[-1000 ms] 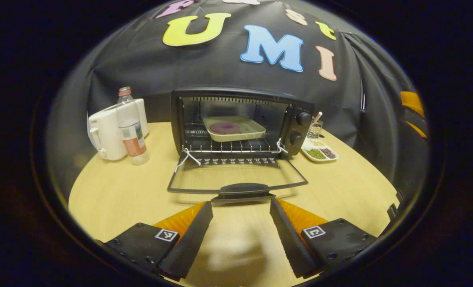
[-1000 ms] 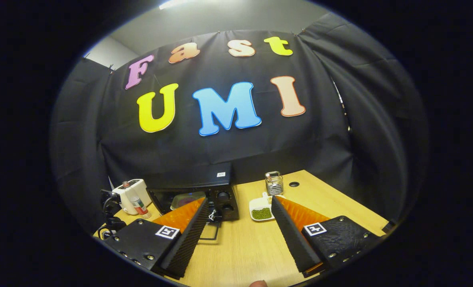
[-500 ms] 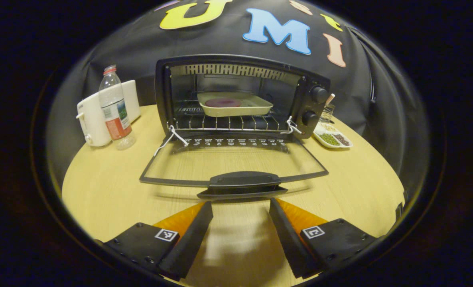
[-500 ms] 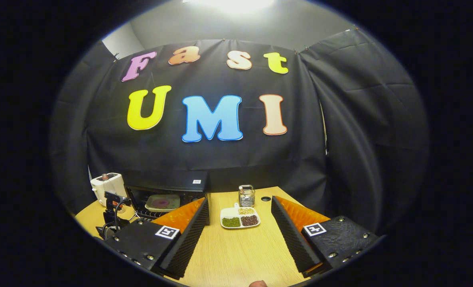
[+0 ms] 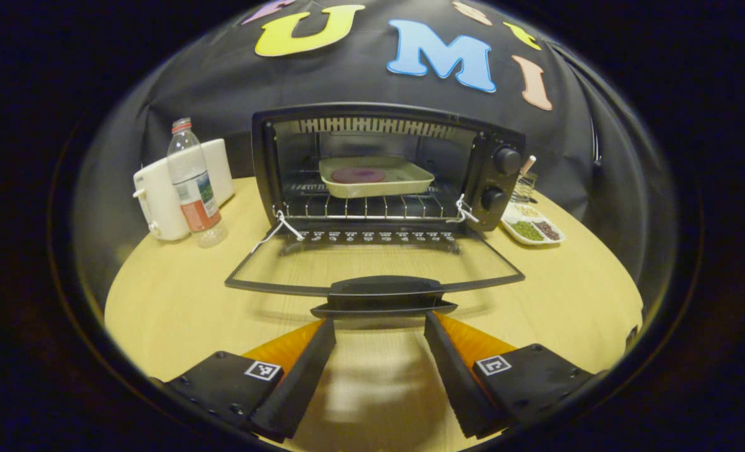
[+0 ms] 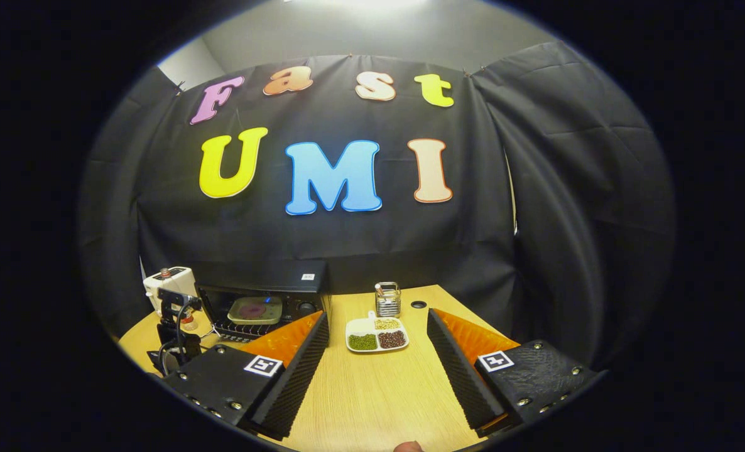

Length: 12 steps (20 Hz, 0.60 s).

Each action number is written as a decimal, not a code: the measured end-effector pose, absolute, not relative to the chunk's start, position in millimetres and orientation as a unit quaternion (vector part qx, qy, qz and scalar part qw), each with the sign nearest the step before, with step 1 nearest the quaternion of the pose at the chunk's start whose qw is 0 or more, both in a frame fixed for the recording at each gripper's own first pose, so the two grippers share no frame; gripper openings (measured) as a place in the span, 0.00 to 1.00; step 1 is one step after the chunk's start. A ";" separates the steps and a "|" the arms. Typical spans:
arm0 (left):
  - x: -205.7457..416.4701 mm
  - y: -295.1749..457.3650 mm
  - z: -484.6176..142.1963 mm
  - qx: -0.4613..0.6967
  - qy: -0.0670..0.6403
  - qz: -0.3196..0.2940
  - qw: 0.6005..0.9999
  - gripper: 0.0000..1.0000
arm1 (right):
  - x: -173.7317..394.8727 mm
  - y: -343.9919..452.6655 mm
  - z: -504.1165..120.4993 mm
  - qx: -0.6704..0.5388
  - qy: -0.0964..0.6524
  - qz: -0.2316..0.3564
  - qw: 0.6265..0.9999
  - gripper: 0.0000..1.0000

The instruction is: Open the electric oven with the left hand, put the food in, and close the electric oven.

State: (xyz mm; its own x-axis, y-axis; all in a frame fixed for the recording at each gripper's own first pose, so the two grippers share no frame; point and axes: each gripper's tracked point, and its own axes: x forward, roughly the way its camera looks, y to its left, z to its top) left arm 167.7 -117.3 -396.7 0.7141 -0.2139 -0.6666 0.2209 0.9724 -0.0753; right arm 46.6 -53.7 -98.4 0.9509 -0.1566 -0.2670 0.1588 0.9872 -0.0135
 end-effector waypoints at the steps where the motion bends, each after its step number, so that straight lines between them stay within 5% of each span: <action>1: 170.0 -116.1 -390.1 0.000 0.357 -0.117 0.927 0.97 | 46.9 -53.8 -99.1 0.003 0.134 -0.078 0.988 0.97; 12: 203.0 -121.3 -326.8 -0.004 0.291 -0.124 0.949 0.97 | 50.9 -47.7 -103.0 -0.004 0.139 -0.056 0.989 0.98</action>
State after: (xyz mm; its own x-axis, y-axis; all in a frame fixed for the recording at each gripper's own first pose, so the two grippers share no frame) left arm 203.0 -121.3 -326.8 0.7995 -0.2373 -0.5519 0.2328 0.9693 -0.0794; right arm 50.9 -47.7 -103.0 0.9553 -0.1112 -0.2739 0.1091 0.9938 -0.0230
